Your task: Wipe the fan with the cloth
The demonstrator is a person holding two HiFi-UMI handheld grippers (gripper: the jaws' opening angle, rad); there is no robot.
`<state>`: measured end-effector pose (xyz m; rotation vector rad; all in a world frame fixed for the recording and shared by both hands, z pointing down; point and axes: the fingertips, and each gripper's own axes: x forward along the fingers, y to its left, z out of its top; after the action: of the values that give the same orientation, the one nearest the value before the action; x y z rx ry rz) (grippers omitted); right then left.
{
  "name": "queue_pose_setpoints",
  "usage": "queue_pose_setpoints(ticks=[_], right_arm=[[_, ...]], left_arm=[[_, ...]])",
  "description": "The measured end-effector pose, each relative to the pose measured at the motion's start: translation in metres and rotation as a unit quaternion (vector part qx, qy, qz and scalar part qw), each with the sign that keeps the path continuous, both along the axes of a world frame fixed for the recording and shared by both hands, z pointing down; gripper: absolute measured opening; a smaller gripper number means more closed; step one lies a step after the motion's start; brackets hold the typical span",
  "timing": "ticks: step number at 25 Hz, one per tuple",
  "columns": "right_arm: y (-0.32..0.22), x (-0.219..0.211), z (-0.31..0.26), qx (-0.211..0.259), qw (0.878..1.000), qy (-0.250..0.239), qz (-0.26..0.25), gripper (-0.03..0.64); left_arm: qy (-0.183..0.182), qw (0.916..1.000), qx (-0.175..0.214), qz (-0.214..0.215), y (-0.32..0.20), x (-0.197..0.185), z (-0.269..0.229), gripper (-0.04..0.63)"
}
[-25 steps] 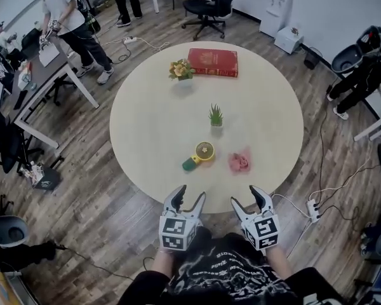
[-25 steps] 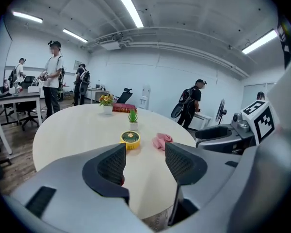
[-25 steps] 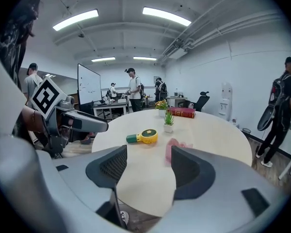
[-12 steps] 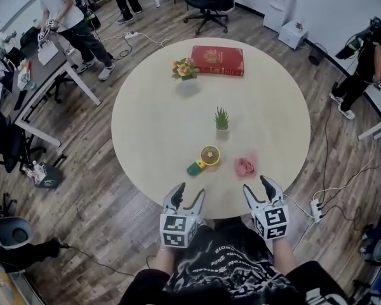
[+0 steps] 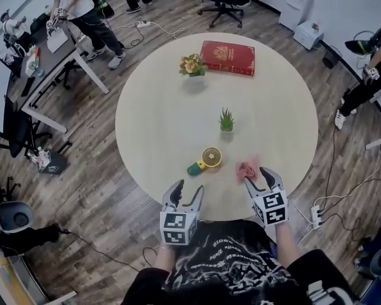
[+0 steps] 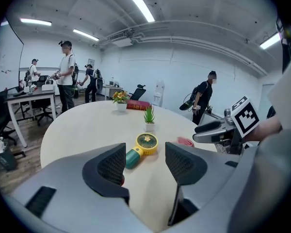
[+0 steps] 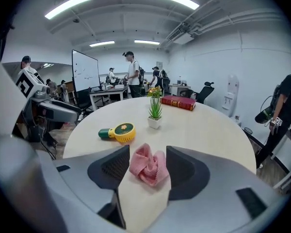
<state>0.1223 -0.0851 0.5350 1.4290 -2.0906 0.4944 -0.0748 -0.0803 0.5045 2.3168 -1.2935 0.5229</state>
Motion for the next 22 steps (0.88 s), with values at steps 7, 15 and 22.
queue_pose_setpoints(ticks=[7, 15, 22], right_arm=[[-0.013, 0.009, 0.040, -0.067, 0.998, 0.005, -0.004, 0.242], [-0.015, 0.012, 0.082, -0.124, 0.991, 0.050, -0.011, 0.161], [-0.016, 0.010, 0.089, -0.140, 0.989, 0.034, -0.014, 0.100]], left_arm=[[-0.007, 0.9998, -0.006, -0.018, -0.006, 0.001, 0.005, 0.273], [-0.032, 0.9992, -0.008, -0.020, -0.019, -0.004, 0.016, 0.273], [-0.074, 0.9970, -0.022, 0.006, -0.041, -0.015, 0.039, 0.275]])
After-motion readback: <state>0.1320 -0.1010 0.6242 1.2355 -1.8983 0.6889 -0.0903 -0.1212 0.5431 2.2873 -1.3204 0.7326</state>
